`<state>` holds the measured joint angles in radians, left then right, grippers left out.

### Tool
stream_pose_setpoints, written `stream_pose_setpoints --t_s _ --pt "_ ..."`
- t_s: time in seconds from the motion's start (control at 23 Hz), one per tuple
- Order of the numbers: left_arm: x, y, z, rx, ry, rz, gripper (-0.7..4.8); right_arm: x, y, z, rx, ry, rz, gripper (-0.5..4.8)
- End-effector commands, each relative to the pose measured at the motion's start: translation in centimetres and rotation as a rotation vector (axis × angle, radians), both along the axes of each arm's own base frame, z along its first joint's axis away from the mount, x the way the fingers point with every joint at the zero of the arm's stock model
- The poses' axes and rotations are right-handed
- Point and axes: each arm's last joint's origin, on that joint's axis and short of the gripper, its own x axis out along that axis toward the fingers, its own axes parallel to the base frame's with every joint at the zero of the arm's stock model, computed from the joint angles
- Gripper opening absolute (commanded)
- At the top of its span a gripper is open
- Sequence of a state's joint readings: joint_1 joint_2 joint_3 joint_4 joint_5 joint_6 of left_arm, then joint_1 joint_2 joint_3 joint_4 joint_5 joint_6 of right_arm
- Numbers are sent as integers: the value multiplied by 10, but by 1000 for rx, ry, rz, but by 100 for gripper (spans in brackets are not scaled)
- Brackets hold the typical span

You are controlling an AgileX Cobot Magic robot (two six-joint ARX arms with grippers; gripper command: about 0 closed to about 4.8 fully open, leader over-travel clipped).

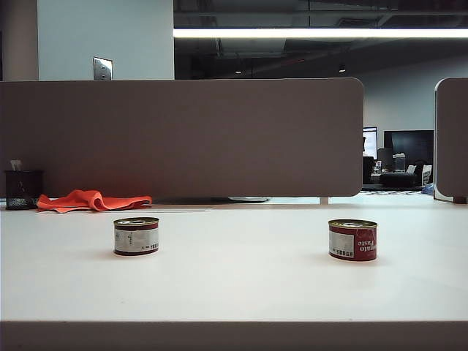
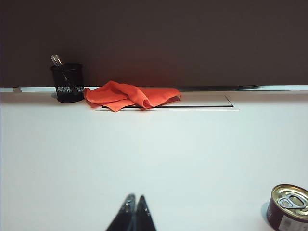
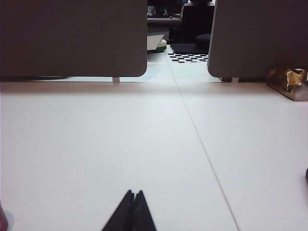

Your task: Stack a can of tomatoes on the right onto the can of tomatoes on the left.

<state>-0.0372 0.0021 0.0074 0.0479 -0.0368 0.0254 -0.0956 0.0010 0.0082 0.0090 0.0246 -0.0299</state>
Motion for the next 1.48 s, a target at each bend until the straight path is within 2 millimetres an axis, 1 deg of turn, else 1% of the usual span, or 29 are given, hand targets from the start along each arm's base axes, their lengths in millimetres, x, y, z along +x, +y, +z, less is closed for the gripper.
stream_pose_setpoints --t_s 0.04,0.3,0.44,0.52,0.57,0.65,0.7,0.74,0.83,0.87,0.91,0.96,1.0,1.09,1.22,1.35,1.48 --pt "0 0 1 -4 -11 1 -5 0 0 3 1 -23 2 -6" --pt "0 0 1 -4 -13 1 -5 0 0 3 1 -27 2 -6" --pt "-1 0 4 -20 -23 3 -5 -1 0 7 1 -41 2 -6" --pt "-3 0 14 -69 -51 3 -5 -2 0 13 25 -63 3 -6" --pt "-5 0 21 -83 -70 1 -5 -4 0 20 43 -85 5 -6" --pt "-10 1 41 -92 -120 -6 -5 -8 1 35 73 -138 11 -6" --pt "-18 1 60 -91 -150 -6 -5 -15 2 56 78 -222 24 -6" --pt "-22 1 72 -92 -153 -7 -5 -19 2 69 78 -271 27 -6" --pt "-32 1 105 -90 -117 -16 -5 -38 4 109 64 -405 31 -6" --pt "-32 1 111 -88 -113 -30 -5 -43 4 117 61 -430 33 -6" --pt "-29 -1 125 -84 -106 -72 -5 -53 5 134 58 -462 37 -6" --pt "-25 -2 136 -77 -87 -116 -5 -59 6 147 61 -454 40 -6" --pt "-21 -3 143 -74 -65 -152 -5 -60 7 155 62 -430 49 -6" --pt "-12 -5 154 -70 -4 -207 -5 -58 7 169 61 -376 81 -6" --pt "2 -10 168 -51 92 -254 -5 -48 9 190 57 -301 156 -6" --pt "14 -16 177 -3 156 -305 -5 -31 10 206 61 -210 238 -6" --pt "20 -24 180 33 208 -365 -5 -13 10 217 83 -104 270 -6"
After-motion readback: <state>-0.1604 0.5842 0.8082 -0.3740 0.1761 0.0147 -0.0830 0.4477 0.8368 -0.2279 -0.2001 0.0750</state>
